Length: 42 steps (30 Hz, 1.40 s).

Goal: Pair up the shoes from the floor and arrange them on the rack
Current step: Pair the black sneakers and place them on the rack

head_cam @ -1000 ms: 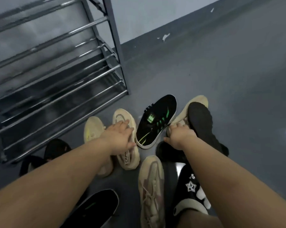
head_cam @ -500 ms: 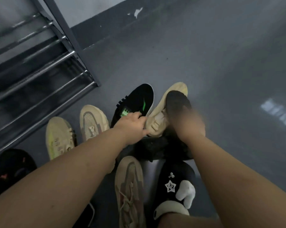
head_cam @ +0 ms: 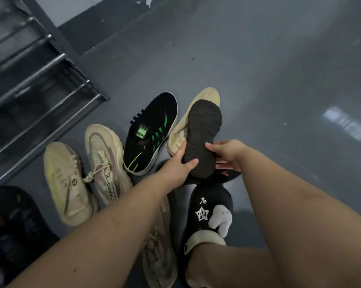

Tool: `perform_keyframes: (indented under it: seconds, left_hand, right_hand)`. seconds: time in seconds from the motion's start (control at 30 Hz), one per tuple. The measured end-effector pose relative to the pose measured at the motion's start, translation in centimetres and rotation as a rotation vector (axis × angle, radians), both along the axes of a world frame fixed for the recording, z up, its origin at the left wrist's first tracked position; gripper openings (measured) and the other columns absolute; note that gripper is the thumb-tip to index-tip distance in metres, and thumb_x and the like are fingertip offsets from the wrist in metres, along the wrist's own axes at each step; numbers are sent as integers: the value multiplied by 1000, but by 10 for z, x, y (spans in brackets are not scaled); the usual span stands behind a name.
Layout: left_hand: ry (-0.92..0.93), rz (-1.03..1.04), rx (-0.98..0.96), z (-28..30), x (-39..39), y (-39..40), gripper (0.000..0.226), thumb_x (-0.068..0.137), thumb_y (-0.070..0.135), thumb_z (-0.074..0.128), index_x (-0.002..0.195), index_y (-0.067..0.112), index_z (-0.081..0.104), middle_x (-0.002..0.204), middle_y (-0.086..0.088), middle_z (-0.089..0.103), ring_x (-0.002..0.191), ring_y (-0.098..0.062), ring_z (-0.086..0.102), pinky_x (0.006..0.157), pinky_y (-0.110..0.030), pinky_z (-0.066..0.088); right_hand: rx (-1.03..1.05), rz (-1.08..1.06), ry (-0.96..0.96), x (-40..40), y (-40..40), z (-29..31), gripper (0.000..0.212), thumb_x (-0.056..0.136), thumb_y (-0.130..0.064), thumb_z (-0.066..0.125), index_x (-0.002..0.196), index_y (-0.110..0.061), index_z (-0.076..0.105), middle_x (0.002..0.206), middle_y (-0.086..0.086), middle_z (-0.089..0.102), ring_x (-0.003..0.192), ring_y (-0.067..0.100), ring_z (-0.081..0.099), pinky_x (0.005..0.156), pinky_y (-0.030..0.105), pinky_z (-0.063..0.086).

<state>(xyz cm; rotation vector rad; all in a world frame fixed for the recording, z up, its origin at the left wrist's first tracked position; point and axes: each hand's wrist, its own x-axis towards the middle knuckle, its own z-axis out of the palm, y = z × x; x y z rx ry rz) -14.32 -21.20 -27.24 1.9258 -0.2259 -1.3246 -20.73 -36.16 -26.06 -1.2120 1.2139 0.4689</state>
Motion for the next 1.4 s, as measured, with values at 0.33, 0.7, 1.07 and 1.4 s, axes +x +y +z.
perform_keyframes:
  seconds: [0.33, 0.7, 1.07, 1.4]
  left_hand:
    - [8, 367, -160, 56, 32, 91, 76, 86, 3, 63, 149, 19, 24, 142, -6, 47, 123, -22, 52, 105, -44, 43]
    - [-190, 588, -107, 109, 15, 278, 70, 76, -14, 65, 138, 7, 40, 127, -10, 56, 113, -19, 55, 105, -35, 41]
    - [-86, 551, -199, 106, -12, 355, 78, 75, -11, 68, 142, 17, 39, 128, 1, 55, 109, -12, 55, 91, -21, 47]
    - [-136, 846, -133, 88, -41, 355, 69, 85, 54, 55, 146, 30, 32, 153, 2, 23, 139, -20, 30, 114, -38, 28]
  right_hand:
    - [316, 52, -253, 40, 81, 41, 20, 94, -31, 56, 108, -17, 58, 101, 2, 65, 86, 15, 63, 79, 27, 52]
    - [202, 547, -208, 88, 279, 77, 54, 78, -62, 61, 111, -19, 58, 104, 2, 63, 92, 20, 61, 75, 32, 53]
    - [299, 333, -147, 47, 364, 80, 33, 83, -46, 65, 97, -16, 64, 99, 5, 67, 91, 21, 62, 83, 39, 55]
    - [501, 169, -190, 5, 357, 73, 49, 89, -57, 46, 108, -13, 59, 93, 6, 63, 88, 19, 62, 81, 31, 50]
